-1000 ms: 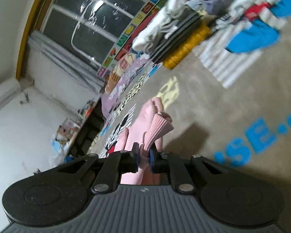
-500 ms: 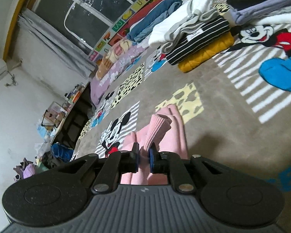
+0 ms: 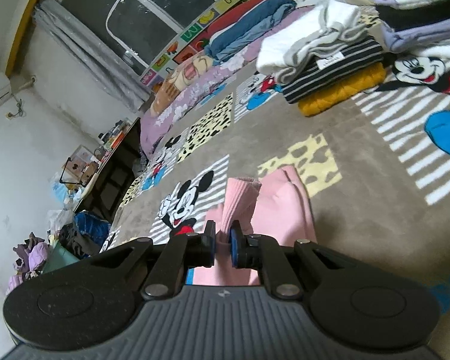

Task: Fold clothes
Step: 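Carry the sleeve across the sweatshirt body with the right gripper and lower it, then open the right gripper and release the sleeve onto the sweatshirt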

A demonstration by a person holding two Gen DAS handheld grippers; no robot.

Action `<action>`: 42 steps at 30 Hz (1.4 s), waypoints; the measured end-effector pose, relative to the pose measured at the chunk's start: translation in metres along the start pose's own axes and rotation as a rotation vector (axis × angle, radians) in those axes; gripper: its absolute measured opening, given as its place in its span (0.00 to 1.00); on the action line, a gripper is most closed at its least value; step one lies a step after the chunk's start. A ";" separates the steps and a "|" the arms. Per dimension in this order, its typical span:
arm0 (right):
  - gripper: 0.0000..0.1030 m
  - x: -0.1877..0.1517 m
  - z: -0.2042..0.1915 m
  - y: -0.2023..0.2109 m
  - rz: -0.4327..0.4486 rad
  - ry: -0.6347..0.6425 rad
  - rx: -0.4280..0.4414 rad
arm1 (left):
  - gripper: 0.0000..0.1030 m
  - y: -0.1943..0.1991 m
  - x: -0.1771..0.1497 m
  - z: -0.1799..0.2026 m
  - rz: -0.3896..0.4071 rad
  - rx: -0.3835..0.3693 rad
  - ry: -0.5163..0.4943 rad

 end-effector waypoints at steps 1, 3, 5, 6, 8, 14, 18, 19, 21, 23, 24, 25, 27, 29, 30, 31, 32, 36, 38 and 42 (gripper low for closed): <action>0.11 0.001 -0.003 -0.003 -0.001 0.005 -0.002 | 0.40 0.002 0.000 -0.003 0.012 -0.004 0.026; 0.11 0.002 -0.009 -0.009 -0.004 0.011 -0.010 | 0.40 0.003 -0.001 -0.007 0.012 0.019 0.041; 0.11 0.002 -0.015 -0.017 -0.010 0.019 -0.020 | 0.41 0.003 -0.003 -0.009 0.007 0.025 0.051; 0.11 0.002 -0.019 -0.021 -0.014 0.024 -0.025 | 0.42 0.003 -0.005 -0.009 0.003 0.012 0.057; 0.11 0.001 -0.025 -0.030 -0.020 0.034 -0.035 | 0.45 0.002 -0.007 -0.008 0.000 -0.009 0.063; 0.11 -0.002 -0.049 -0.059 -0.038 0.078 -0.061 | 0.45 0.005 -0.009 -0.012 0.011 -0.052 0.093; 0.11 -0.008 -0.068 -0.081 -0.051 0.116 -0.076 | 0.47 0.006 -0.011 -0.019 0.027 -0.091 0.149; 0.11 -0.010 -0.072 -0.087 -0.055 0.130 -0.082 | 0.47 0.007 -0.011 -0.020 0.031 -0.101 0.163; 0.11 -0.014 -0.079 -0.099 -0.061 0.156 -0.098 | 0.47 0.007 -0.012 -0.023 0.040 -0.119 0.192; 0.11 -0.017 -0.084 -0.112 -0.063 0.180 -0.127 | 0.48 0.008 -0.012 -0.025 0.046 -0.130 0.210; 0.11 -0.018 -0.085 -0.118 -0.060 0.198 -0.148 | 0.49 0.008 -0.013 -0.025 0.048 -0.136 0.216; 0.11 -0.019 -0.087 -0.124 -0.053 0.214 -0.167 | 0.50 0.009 -0.013 -0.026 0.053 -0.142 0.226; 0.11 -0.020 -0.087 -0.135 -0.048 0.230 -0.200 | 0.51 0.009 -0.014 -0.029 0.062 -0.155 0.256; 0.11 -0.020 -0.086 -0.145 -0.047 0.239 -0.232 | 0.51 0.011 -0.014 -0.032 0.071 -0.158 0.285; 0.11 -0.020 -0.085 -0.150 -0.047 0.244 -0.248 | 0.51 0.011 -0.014 -0.033 0.075 -0.155 0.291; 0.11 -0.020 -0.084 -0.155 -0.046 0.248 -0.263 | 0.51 0.012 -0.014 -0.033 0.077 -0.154 0.290; 0.11 -0.020 -0.084 -0.159 -0.044 0.254 -0.274 | 0.51 0.013 -0.014 -0.033 0.079 -0.153 0.289; 0.15 -0.017 -0.083 -0.161 -0.059 0.270 -0.238 | 0.51 0.014 -0.015 -0.035 0.087 -0.163 0.313; 0.18 -0.020 -0.078 -0.162 -0.104 0.298 -0.213 | 0.51 0.014 -0.015 -0.037 0.088 -0.167 0.326; 0.33 -0.035 -0.070 -0.165 -0.185 0.420 -0.203 | 0.51 0.013 -0.015 -0.039 0.086 -0.172 0.345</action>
Point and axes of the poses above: each gripper's, at about its wrist camera, not at the fingertips, and y roughly against the way its jaws point, z to its right, x to its top, the point moved 7 cm from there along -y, roughly the way its jaws point, and after that the axes turned 15 degrees about -y, right-handed, at the moved point
